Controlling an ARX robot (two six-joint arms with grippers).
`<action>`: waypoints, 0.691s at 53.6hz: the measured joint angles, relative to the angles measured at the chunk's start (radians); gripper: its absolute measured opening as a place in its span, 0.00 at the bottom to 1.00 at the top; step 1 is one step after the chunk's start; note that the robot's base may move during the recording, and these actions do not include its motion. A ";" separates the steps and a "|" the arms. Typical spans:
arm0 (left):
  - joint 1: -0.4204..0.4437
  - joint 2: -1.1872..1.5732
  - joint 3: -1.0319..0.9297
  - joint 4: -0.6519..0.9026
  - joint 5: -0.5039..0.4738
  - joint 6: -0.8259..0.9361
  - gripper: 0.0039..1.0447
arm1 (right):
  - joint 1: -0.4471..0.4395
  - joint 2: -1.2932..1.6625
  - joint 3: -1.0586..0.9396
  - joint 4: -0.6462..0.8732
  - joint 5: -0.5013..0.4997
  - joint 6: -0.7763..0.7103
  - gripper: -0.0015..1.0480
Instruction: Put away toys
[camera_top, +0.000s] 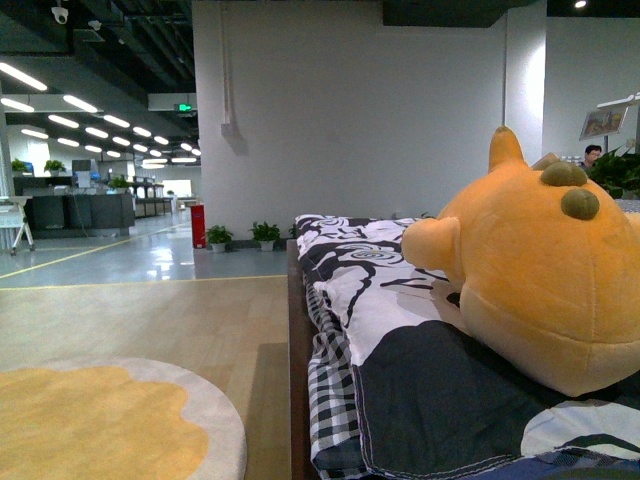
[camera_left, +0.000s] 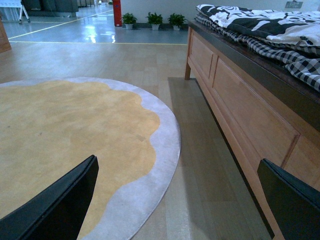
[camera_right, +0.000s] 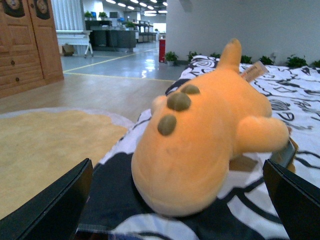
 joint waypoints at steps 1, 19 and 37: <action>0.000 0.000 0.000 0.000 0.000 0.000 0.95 | 0.011 0.027 0.016 0.010 0.011 -0.006 1.00; 0.000 0.000 0.000 0.000 0.000 0.000 0.95 | 0.105 0.403 0.220 0.116 0.205 -0.057 1.00; 0.000 0.000 0.000 0.000 0.000 0.000 0.95 | 0.154 0.562 0.322 0.105 0.305 -0.006 1.00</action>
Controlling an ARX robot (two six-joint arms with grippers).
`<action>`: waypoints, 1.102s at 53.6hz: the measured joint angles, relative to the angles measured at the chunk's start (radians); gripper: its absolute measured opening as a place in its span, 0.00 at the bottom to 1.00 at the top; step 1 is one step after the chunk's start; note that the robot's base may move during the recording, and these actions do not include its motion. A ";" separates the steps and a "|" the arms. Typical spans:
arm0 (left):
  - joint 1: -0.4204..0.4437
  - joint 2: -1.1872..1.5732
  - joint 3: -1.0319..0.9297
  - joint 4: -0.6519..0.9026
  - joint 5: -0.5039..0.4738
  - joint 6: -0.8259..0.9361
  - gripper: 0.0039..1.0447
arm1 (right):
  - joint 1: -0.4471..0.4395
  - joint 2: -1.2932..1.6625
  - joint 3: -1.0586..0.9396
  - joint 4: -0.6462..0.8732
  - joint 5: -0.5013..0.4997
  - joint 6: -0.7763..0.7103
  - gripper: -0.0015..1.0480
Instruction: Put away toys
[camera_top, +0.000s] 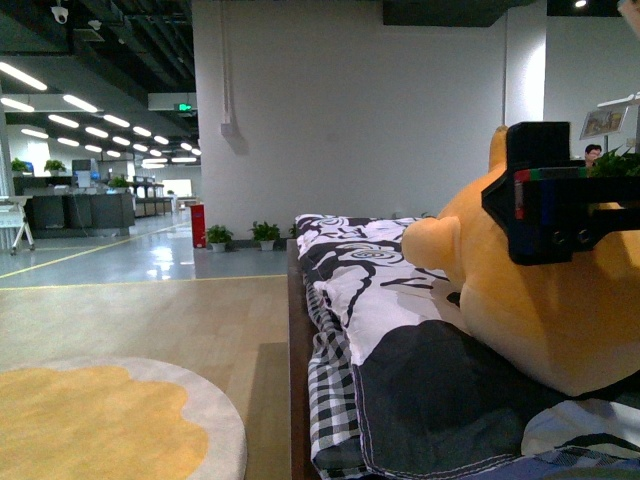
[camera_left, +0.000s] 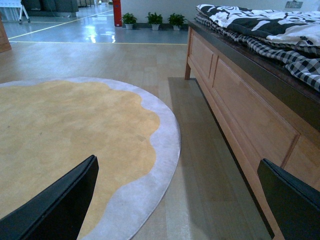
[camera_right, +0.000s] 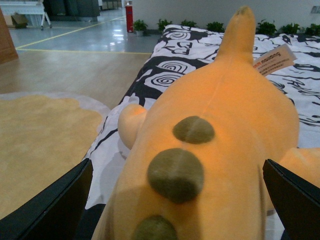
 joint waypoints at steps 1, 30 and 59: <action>0.000 0.000 0.000 0.000 0.000 0.000 0.95 | 0.006 0.008 0.004 0.000 0.005 0.000 1.00; 0.000 0.000 0.000 0.000 0.000 0.000 0.95 | 0.075 0.133 0.058 -0.026 0.126 -0.083 1.00; 0.000 0.000 0.000 0.000 0.000 0.000 0.95 | 0.077 0.035 -0.009 -0.013 0.110 -0.071 0.19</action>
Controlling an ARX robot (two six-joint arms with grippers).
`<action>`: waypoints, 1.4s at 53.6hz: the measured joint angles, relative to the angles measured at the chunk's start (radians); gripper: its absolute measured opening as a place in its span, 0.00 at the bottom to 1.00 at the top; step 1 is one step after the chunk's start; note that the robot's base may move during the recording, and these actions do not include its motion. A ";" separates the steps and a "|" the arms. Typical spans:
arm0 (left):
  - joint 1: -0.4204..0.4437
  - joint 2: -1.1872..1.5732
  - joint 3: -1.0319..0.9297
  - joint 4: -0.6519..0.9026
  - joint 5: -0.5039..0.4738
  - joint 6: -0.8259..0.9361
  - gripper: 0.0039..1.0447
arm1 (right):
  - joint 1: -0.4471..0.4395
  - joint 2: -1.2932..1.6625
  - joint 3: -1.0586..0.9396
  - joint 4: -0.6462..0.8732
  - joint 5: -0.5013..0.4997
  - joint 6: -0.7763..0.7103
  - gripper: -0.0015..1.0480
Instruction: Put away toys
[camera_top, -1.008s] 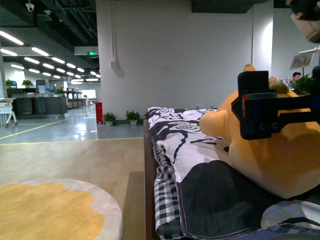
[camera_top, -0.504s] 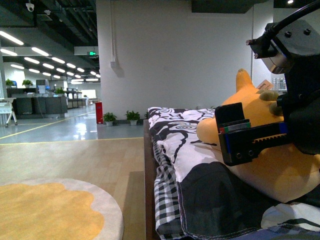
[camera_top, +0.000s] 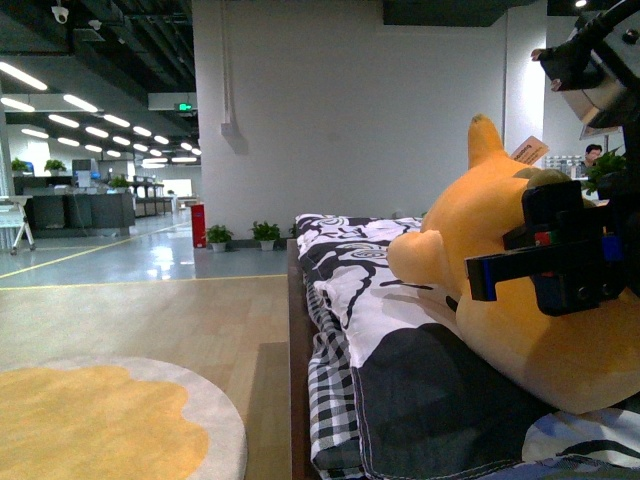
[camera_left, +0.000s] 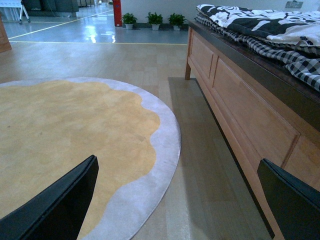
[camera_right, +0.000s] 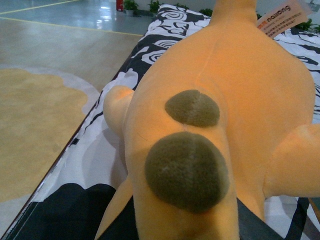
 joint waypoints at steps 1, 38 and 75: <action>0.000 0.000 0.000 0.000 0.000 0.000 0.95 | 0.000 -0.005 0.000 -0.003 -0.003 0.003 0.17; 0.000 0.000 0.000 0.000 0.000 0.000 0.95 | -0.248 -0.721 -0.199 -0.323 -0.484 0.273 0.16; 0.000 0.000 0.000 0.000 0.000 0.000 0.95 | -0.219 -1.056 -0.613 -0.192 -0.383 0.319 0.16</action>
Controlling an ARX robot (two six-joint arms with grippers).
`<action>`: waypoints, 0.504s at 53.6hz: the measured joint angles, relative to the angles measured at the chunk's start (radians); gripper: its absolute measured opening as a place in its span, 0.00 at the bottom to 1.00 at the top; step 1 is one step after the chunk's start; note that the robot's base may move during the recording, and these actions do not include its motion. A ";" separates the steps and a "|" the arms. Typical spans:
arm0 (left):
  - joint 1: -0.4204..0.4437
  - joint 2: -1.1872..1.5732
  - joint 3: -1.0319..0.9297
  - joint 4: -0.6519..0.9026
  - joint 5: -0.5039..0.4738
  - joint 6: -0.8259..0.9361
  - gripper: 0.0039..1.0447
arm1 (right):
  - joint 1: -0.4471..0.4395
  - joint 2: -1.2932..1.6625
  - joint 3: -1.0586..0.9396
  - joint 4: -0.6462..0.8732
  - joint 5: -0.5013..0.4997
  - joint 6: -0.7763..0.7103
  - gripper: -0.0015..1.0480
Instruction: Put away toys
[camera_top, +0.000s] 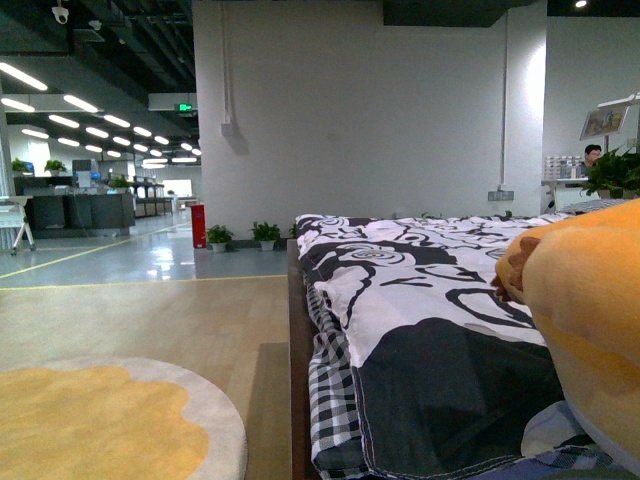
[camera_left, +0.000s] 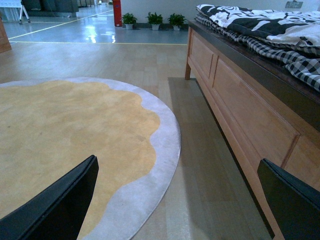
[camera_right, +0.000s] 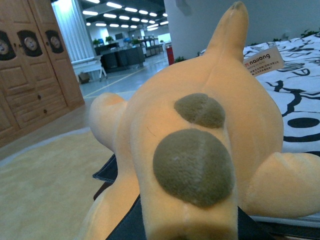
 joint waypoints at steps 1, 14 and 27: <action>0.000 0.000 0.000 0.000 0.000 0.000 0.95 | -0.007 0.000 -0.009 0.008 0.001 0.002 0.16; 0.000 0.000 0.000 0.000 0.000 0.000 0.95 | 0.026 0.023 -0.063 0.050 0.024 0.001 0.16; 0.000 0.000 0.000 0.000 0.000 0.000 0.95 | 0.027 0.024 -0.063 0.050 0.024 0.001 0.16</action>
